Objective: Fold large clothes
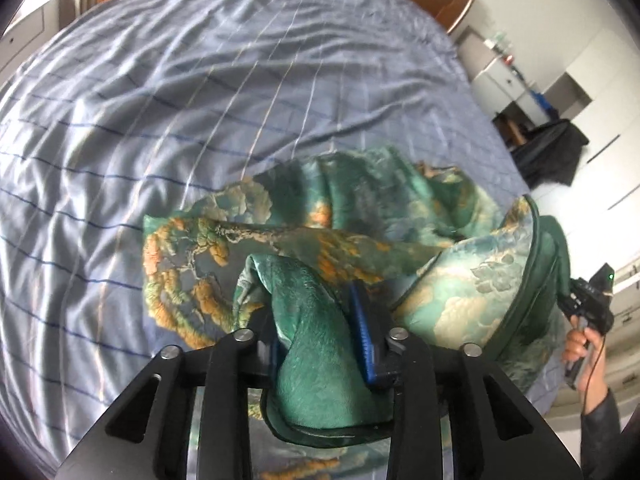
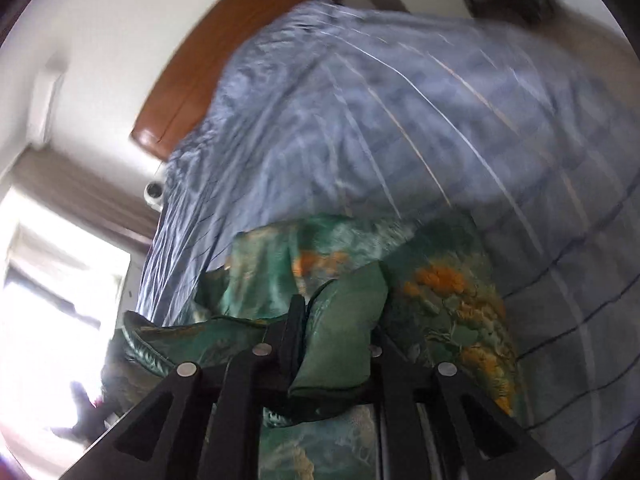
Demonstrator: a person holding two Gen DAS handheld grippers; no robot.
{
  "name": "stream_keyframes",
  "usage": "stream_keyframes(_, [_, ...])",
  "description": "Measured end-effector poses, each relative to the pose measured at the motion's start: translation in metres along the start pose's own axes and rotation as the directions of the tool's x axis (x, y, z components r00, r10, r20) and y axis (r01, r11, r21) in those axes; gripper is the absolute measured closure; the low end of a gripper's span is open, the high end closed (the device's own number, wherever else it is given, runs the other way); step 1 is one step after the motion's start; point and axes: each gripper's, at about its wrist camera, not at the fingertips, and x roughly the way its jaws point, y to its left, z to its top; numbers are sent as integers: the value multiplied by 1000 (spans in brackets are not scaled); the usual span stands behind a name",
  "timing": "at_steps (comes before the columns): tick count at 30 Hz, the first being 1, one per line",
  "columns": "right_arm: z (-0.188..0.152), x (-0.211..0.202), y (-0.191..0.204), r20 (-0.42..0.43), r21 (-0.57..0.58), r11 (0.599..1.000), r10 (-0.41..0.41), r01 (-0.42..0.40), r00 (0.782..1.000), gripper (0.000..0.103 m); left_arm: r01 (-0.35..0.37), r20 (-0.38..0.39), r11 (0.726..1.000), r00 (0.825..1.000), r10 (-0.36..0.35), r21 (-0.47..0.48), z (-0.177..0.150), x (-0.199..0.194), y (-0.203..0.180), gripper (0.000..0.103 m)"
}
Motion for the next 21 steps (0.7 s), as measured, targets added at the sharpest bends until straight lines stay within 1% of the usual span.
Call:
stream_keyframes(1, [-2, 1, -5, -7, 22, 1000, 11, -10, 1000, 87, 28, -12, 999, 1000, -28, -23, 3, 2, 5, 66])
stream_keyframes(2, [1, 5, -13, -27, 67, 997, 40, -38, 999, 84, 60, -19, 997, 998, -61, -45, 6, 2, 9, 56])
stream_keyframes(3, [1, 4, -17, -39, 99, 993, 67, -63, 997, 79, 116, -27, 990, 993, -118, -75, 10, -1, 15, 45])
stream_keyframes(4, [5, 4, -23, -51, 146, 983, 120, -112, 991, 75, 160, -29, 983, 986, -163, -94, 13, -4, 18, 40])
stream_keyframes(5, [9, 3, -27, -55, 186, 969, 175, -162, 983, 61, 190, -25, 976, 981, -193, -108, 18, -10, 21, 29])
stream_keyframes(6, [13, 0, -30, -50, 221, 952, 229, -213, 972, 39, 190, -14, 976, 981, -193, -104, 20, -16, 21, 15])
stream_keyframes(7, [16, -2, -31, -40, 241, 939, 261, -244, 964, 29, 169, 14, 982, 986, -169, -79, 21, -26, 22, 8])
stream_keyframes(8, [20, -9, -31, -20, 262, 923, 296, -281, 955, 15, 151, 33, 987, 988, -149, -57, 23, -32, 21, 3])
stream_keyframes(9, [26, -18, -31, 1, 268, 910, 328, -316, 945, 10, 129, 52, 991, 990, -128, -19, 23, -39, 20, 3])
stream_keyframes(10, [31, -25, -27, 4, 252, 912, 334, -324, 943, 10, 128, 50, 992, 990, -129, 19, 21, -43, 19, 3])
stream_keyframes(11, [34, -29, -24, 0, 231, 921, 322, -314, 947, 10, 133, 40, 990, 990, -134, 44, 20, -43, 19, 3])
stream_keyframes(12, [37, -35, -17, -15, 170, 950, 270, -264, 963, 10, 137, 17, 987, 990, -139, 86, 16, -41, 18, 3])
stream_keyframes(13, [39, -37, -7, -39, 72, 982, 179, -176, 983, 10, 135, 0, 984, 991, -136, 117, 13, -38, 15, 3])
stream_keyframes(14, [37, -36, 4, -60, -30, 996, 81, -83, 995, 10, 130, -22, 980, 991, -128, 151, 9, -30, 11, 3])
stream_keyframes(15, [35, -30, 11, -75, -116, 993, 7, -16, 997, 10, 130, -53, 976, 991, -122, 176, 7, -18, 6, 3])
stream_keyframes(16, [30, -18, 20, -97, -219, 974, -79, 56, 992, 10, 124, -79, 975, 991, -111, 185, 7, -4, 0, 3])
stream_keyframes(17, [26, -3, 25, -114, -290, 951, -145, 107, 983, 10, 113, -87, 976, 991, -99, 186, 9, 6, -3, 3])
stream_keyframes(18, [21, 10, 31, -113, -342, 927, -201, 152, 973, 10, 82, -82, 980, 994, -68, 181, 13, 20, -8, 3])
stream_keyframes(19, [19, 16, 34, -104, -368, 913, -228, 175, 968, 10, 35, -65, 985, 998, -24, 167, 18, 34, -12, 4])
stream_keyframes(20, [14, 29, 41, -83, -401, 894, -253, 201, 964, 10, 13, -54, 988, 999, -4, 155, 21, 40, -13, 9])
stream_keyframes(21, [12, 36, 44, -73, -413, 887, -258, 206, 963, 14, -6, -41, 992, 999, 11, 125, 25, 49, -13, 31])
